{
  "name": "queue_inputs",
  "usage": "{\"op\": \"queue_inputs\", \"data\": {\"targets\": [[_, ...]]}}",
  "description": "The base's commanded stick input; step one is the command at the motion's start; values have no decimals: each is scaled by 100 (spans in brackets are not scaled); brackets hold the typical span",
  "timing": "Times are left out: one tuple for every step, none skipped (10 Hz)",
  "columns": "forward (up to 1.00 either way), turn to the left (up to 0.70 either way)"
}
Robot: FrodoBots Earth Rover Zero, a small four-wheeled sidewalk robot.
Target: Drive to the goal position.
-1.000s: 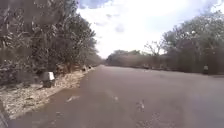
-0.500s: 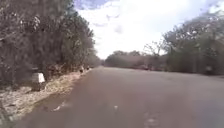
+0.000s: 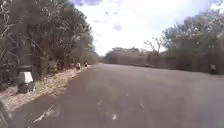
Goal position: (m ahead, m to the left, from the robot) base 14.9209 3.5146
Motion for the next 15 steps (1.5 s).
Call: {"op": "queue_inputs", "data": {"targets": [[70, 0], [70, 0], [70, 0], [70, 0], [70, 0], [70, 0], [70, 0], [70, 0], [70, 0], [70, 0], [70, 0], [70, 0], [70, 0], [70, 0], [70, 0]]}}
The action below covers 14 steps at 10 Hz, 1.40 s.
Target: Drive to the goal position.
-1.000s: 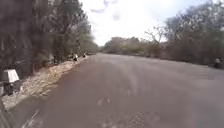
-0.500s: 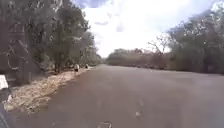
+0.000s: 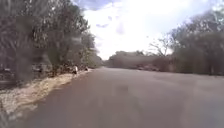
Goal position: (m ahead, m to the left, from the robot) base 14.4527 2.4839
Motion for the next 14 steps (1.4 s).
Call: {"op": "queue_inputs", "data": {"targets": [[70, 0], [70, 0], [70, 12], [70, 29], [70, 25], [70, 9], [70, 0], [70, 0], [70, 0], [70, 0], [70, 0], [70, 0], [70, 0], [70, 0]]}}
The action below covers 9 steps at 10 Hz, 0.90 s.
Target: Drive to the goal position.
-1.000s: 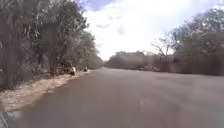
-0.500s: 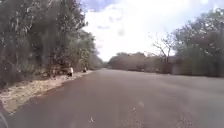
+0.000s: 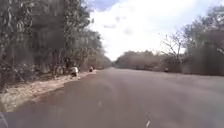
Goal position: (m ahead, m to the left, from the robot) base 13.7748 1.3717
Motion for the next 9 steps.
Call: {"op": "queue_inputs", "data": {"targets": [[70, 0], [70, 0], [70, 0], [70, 0], [70, 0], [70, 0], [70, 0], [70, 0], [70, 0]]}}
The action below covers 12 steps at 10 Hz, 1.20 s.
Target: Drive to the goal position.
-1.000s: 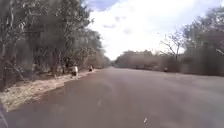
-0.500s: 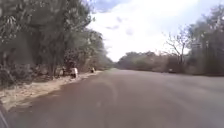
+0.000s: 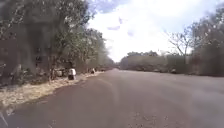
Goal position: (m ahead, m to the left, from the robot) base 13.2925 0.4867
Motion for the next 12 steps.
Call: {"op": "queue_inputs", "data": {"targets": [[70, 0], [70, 0], [70, 0], [70, 0], [70, 0], [70, 0], [70, 0], [70, 0], [70, 0], [70, 0], [70, 0], [70, 0]]}}
